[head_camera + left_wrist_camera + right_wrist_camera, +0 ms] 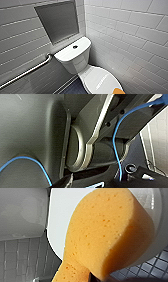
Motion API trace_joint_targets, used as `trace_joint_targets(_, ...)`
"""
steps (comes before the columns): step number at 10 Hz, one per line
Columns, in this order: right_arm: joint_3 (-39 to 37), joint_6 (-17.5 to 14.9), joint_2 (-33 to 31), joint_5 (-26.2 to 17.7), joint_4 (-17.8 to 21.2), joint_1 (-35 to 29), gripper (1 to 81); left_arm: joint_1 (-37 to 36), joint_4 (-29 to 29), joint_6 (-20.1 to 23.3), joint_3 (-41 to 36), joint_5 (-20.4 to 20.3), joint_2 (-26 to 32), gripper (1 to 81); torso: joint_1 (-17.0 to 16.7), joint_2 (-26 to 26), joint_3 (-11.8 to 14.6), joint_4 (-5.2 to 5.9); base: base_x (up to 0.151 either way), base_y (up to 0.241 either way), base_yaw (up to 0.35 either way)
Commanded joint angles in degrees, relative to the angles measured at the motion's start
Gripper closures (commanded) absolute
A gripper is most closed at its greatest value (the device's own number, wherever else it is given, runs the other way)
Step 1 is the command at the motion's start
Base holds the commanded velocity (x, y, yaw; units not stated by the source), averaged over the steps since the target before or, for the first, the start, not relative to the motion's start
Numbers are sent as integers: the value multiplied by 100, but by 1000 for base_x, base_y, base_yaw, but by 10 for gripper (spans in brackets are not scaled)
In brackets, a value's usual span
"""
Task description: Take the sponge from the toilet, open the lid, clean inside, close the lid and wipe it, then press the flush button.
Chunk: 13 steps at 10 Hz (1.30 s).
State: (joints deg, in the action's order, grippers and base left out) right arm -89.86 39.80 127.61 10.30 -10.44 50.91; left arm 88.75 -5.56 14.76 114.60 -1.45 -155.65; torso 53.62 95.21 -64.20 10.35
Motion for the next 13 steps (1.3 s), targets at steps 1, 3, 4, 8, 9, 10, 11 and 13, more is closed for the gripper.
trace_joint_targets(1, 250, -34, -479, -28, -205, 204, 811, -555, -42, -8, -1580, 523, 1298, 10, 0, 0, 0, 0, 0, 0, 0)
trace_joint_targets(3, -47, -43, -418, -11, -266, 933, 811, -1046, -59, -35, -2221, 488, 1974, 10, 0, 0, 0, 0, 0, 0, 0)
trace_joint_targets(4, -319, -51, -357, 7, -310, 1337, 811, -1336, -77, -165, -2529, 531, 2238, 10, 2, 0, 0, 0, 0, 0, 0)
trace_joint_targets(8, -1216, -78, -32, 59, -362, 2938, 811, -2163, -375, -413, -2689, 567, 2530, 10, 2, 0, 0, 0, 0, 0, 0)
trace_joint_targets(9, -1541, -78, 187, 226, -502, 3263, 811, -2286, -481, -413, -2689, 567, 2538, 10, 372, 573, 0, 0, 0, 0, 0)
trace_joint_targets(10, -1796, -78, 398, 384, -635, 3509, 811, -2427, -612, -413, -2663, 567, 2538, 10, 374, 578, 0, 0, 0, 0, 0)
trace_joint_targets(11, -1946, -78, 566, 385, -740, 3685, 811, -2550, -840, -422, -2618, 567, 2547, 10, 402, 626, 0, 0, 0, 0, 0)
trace_joint_targets(13, -2105, -78, 742, 385, -934, 3976, 811, -2726, -1070, -430, -2636, 760, 2548, 10, 234, 378, 0, 0, 0, 0, 0)
